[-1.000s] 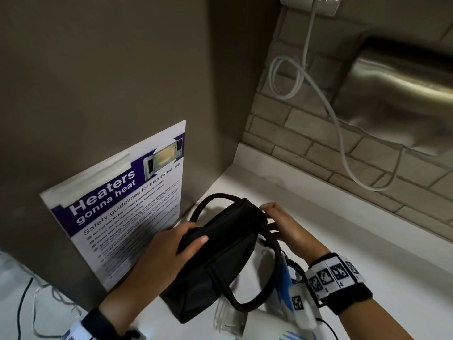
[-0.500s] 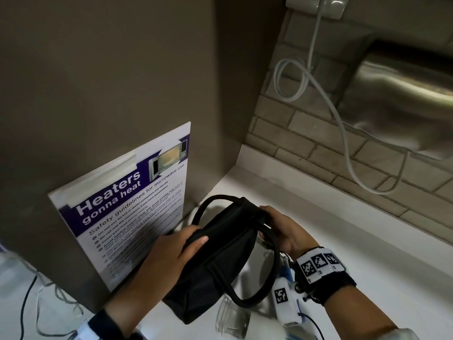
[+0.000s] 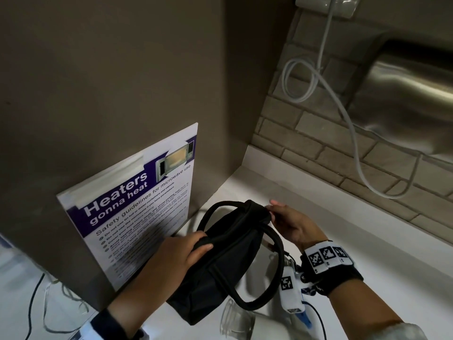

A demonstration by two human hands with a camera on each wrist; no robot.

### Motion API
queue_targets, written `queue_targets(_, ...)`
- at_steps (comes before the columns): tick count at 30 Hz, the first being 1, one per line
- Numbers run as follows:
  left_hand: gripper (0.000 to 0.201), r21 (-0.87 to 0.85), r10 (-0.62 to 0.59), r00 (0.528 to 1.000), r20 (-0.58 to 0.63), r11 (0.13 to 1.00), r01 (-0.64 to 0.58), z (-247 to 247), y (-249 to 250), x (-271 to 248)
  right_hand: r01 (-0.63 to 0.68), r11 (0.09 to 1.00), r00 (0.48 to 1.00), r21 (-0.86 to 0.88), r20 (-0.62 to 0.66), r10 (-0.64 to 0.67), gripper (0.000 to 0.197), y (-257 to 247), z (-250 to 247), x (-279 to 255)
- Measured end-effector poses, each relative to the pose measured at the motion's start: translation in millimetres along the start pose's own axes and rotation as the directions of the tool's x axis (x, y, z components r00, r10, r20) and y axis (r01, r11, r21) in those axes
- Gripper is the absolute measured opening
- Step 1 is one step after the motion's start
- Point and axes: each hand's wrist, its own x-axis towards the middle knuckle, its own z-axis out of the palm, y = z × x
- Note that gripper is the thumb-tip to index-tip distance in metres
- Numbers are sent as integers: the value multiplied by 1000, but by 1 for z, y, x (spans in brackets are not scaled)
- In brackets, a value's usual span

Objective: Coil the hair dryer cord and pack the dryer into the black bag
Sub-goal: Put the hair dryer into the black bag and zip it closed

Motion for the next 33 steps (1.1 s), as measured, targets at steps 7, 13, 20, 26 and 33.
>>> queue_targets(7,37,16,-32,999,-23,999,32,7,0,-1,564,521,777,-640,197,-598,26,-11,23,-48)
queue_targets(13,22,-122,-184,965,-188,979,163,11,12,1,668,383,730,-638,463,-503,23,-4,41,-78)
queue_targets(20,21,-207,-260,924,-280,956,206,7,24,2,682,84,674,-726,581,-456,23,-10,39,-97)
queue_targets(26,16,-307,-296,915,-274,929,209,15,37,10,789,40,559,-614,689,-461,20,-1,64,-139)
queue_targets(33,20,-561,-417,903,-104,774,294,2,39,26,912,30,363,-408,774,-519,13,26,78,-170)
